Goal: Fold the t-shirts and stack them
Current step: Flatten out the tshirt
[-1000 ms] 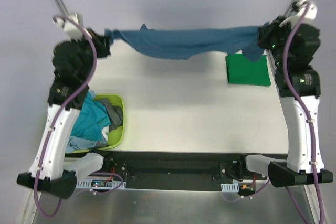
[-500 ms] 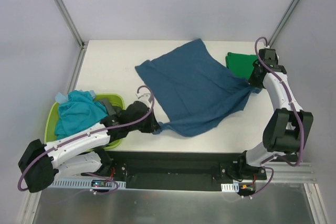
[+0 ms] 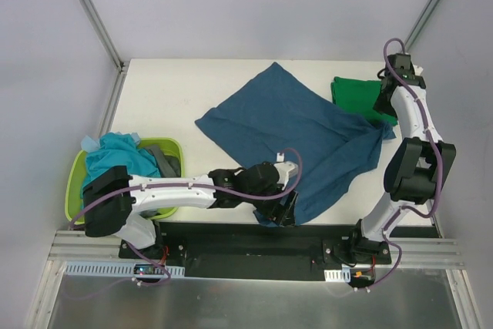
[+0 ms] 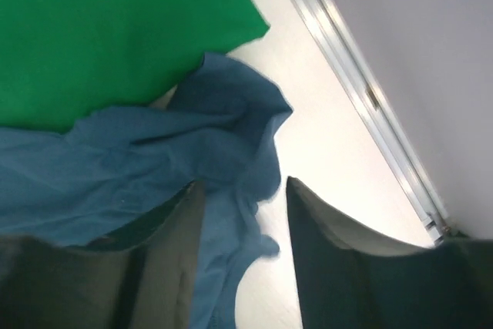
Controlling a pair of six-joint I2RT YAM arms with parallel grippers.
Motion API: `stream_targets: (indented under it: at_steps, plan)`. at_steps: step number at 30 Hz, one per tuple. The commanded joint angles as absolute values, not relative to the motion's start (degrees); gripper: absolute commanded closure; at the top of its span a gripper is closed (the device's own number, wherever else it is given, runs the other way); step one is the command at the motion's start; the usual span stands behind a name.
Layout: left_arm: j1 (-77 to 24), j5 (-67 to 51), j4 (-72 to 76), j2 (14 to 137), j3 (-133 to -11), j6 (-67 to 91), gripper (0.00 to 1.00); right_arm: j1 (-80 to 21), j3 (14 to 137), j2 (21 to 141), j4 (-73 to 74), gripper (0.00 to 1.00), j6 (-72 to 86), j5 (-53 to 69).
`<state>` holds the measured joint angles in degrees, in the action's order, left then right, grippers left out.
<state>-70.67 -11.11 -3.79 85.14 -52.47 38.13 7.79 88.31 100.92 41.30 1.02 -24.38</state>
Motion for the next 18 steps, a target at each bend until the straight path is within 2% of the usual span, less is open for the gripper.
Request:
stream_targets:
  at_steps: [1, 2, 3, 5, 7, 10, 14, 18]
  plan:
    - [-70.93, -12.85, -1.84, 82.54, -56.07, 31.03, 0.1, 8.09, 93.43, 99.68, 47.19, 0.36, 0.44, -28.47]
    - [-70.93, -10.74, -2.8, 80.96, -55.9, 29.72, 0.01, 8.09, 92.73, 98.62, 47.63, 0.24, 1.31, -29.43]
    - [-70.93, -8.81, -3.94, 78.95, -55.81, 27.97, 0.01, 8.09, 91.51, 96.7, 48.07, 0.18, 1.75, -29.79]
    - [-70.75, 2.93, -7.72, 74.11, -55.11, 27.16, 0.01, 8.0, 88.44, 92.83, 48.69, 0.01, 3.86, -27.79]
    - [-69.44, 11.39, -9.92, 69.89, -53.71, 27.42, 0.01, 7.65, 83.35, 87.39, 48.43, 0.04, 5.97, -23.76]
    - [-65.32, 15.72, -10.81, 63.74, -50.72, 26.8, 0.01, 6.25, 72.99, 78.95, 44.75, 0.04, 7.99, -13.22]
    - [-54.08, 9.07, -8.8, 60.82, -48.26, 27.69, 0.01, -4.35, 59.71, 67.26, 41.23, 0.04, 11.06, -5.38]
    - [-44.67, 5.11, -7.73, 69.32, -52.1, 25.93, 0.01, -21.23, 48.89, 59.6, 35.7, 0.04, 17.29, -2.2]
